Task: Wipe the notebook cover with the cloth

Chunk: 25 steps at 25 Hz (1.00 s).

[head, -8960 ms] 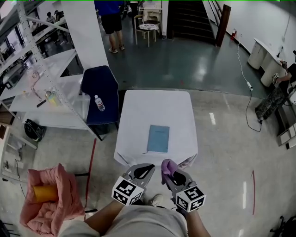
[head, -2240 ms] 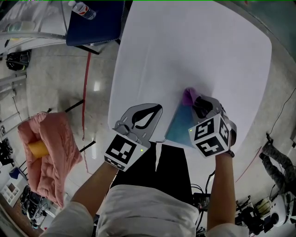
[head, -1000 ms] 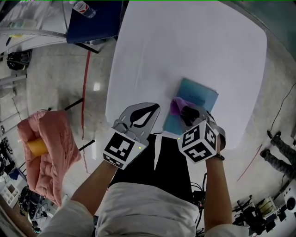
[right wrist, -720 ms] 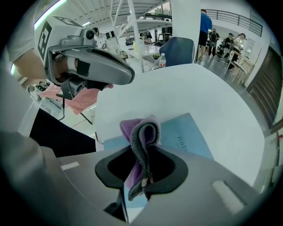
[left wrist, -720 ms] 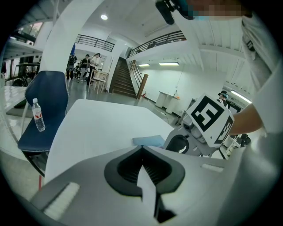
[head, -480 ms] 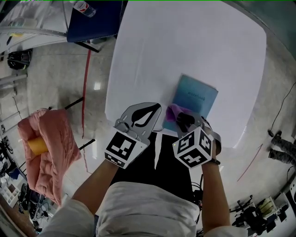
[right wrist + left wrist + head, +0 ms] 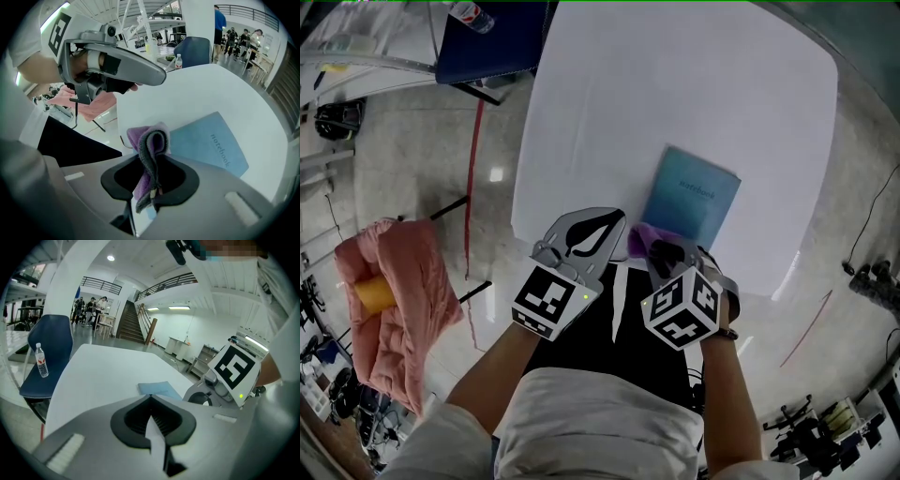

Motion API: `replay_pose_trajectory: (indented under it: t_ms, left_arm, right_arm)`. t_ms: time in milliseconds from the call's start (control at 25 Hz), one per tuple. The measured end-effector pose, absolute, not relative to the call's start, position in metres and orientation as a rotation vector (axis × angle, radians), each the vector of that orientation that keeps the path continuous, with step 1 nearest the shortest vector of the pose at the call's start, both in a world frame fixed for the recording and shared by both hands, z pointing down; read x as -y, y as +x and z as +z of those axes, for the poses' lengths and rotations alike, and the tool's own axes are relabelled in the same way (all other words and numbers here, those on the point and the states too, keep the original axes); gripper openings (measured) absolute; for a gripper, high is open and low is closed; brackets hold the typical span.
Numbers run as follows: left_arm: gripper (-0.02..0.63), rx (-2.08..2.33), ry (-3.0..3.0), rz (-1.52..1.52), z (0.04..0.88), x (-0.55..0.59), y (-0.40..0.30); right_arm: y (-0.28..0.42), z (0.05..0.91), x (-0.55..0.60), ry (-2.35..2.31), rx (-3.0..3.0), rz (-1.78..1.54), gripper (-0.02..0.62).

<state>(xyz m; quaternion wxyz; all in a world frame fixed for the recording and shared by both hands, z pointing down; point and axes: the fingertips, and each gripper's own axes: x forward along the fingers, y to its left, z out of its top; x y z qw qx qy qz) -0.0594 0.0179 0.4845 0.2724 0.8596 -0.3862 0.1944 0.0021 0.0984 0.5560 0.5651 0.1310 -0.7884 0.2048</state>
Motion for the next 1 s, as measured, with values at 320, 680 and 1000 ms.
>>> replay_pose_trajectory:
  t_ms: [320, 680, 1000]
  left_arm:
    - [0.0, 1.038, 2.31, 0.521, 0.484, -0.025, -0.056]
    - [0.0, 1.037, 2.313, 0.524, 0.483, -0.026, -0.055]
    - [0.0, 1.037, 2.287, 0.53, 0.492, -0.021, -0.056]
  right_arm:
    - [0.0, 0.556, -0.113, 0.28, 1.865, 0.515, 0.107]
    - [-0.003, 0.552, -0.114, 0.258, 1.883, 0.542, 0.109]
    - [0.014, 0.534, -0.085, 0.337, 1.915, 0.511, 0.109]
